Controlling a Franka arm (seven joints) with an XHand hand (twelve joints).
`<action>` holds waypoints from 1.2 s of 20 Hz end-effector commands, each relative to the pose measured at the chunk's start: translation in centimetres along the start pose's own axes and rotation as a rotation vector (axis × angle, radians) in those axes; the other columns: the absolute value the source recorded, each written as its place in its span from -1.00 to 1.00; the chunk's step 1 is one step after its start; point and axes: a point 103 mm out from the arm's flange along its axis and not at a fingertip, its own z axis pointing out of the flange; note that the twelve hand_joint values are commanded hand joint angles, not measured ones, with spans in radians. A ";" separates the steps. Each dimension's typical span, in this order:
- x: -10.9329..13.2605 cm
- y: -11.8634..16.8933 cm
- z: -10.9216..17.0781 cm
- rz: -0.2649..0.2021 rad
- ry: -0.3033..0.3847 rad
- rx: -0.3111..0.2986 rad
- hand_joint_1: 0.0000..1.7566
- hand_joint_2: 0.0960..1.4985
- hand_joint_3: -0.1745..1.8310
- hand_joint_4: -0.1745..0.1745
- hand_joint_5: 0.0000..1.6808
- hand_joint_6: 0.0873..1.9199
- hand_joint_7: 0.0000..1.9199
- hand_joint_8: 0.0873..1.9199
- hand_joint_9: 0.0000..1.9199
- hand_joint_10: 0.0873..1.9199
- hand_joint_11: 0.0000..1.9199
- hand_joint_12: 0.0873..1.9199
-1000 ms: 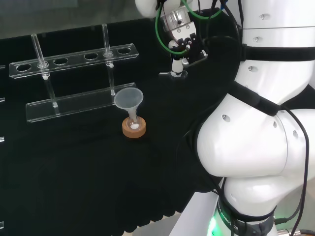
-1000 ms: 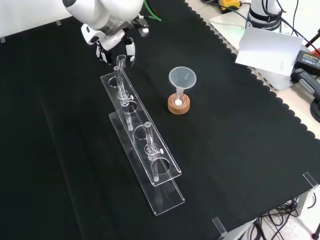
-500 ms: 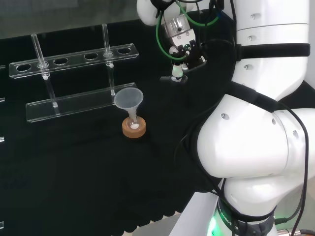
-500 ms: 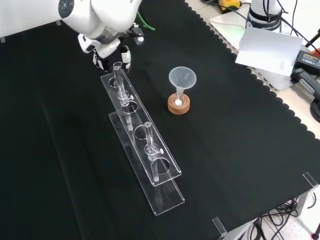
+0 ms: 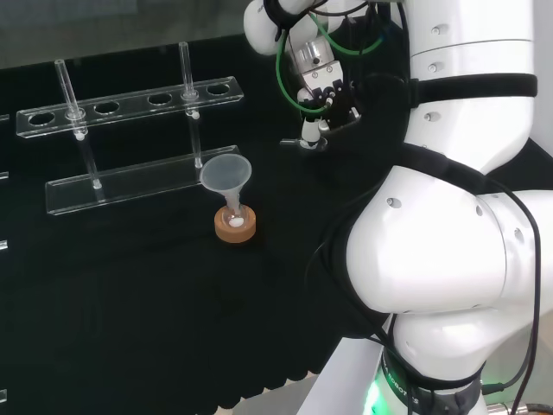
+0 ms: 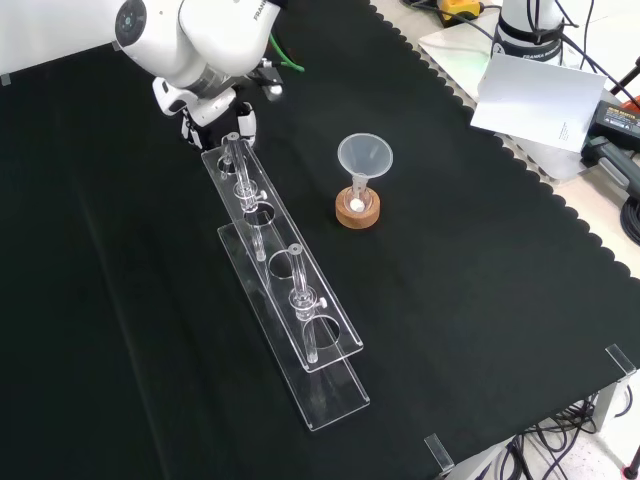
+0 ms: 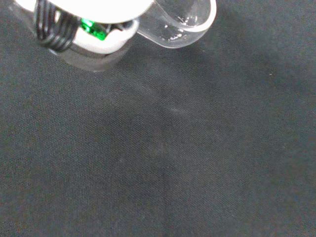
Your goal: Put the weighing funnel back on the table.
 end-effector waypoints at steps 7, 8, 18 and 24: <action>0.4 1.5 0.5 -0.008 0.005 -0.008 0.29 -0.21 -0.17 1.00 0.54 -0.41 -0.25 -0.41 0.20 -0.97 0.02 -0.10; 0.4 1.5 0.5 -0.007 0.005 -0.008 0.29 -0.21 -0.17 1.00 0.54 -0.41 -0.25 -0.41 0.20 -0.97 0.02 -0.10; 1.0 2.0 0.8 -0.011 -0.007 -0.012 0.28 -0.13 -0.25 0.86 0.48 -0.34 -0.28 -0.40 0.19 -0.98 0.02 -0.10; 1.6 1.9 1.2 -0.033 -0.022 0.018 0.18 -0.11 -0.31 -0.07 -0.06 -0.27 -0.49 -0.34 0.06 -1.00 -0.11 -0.01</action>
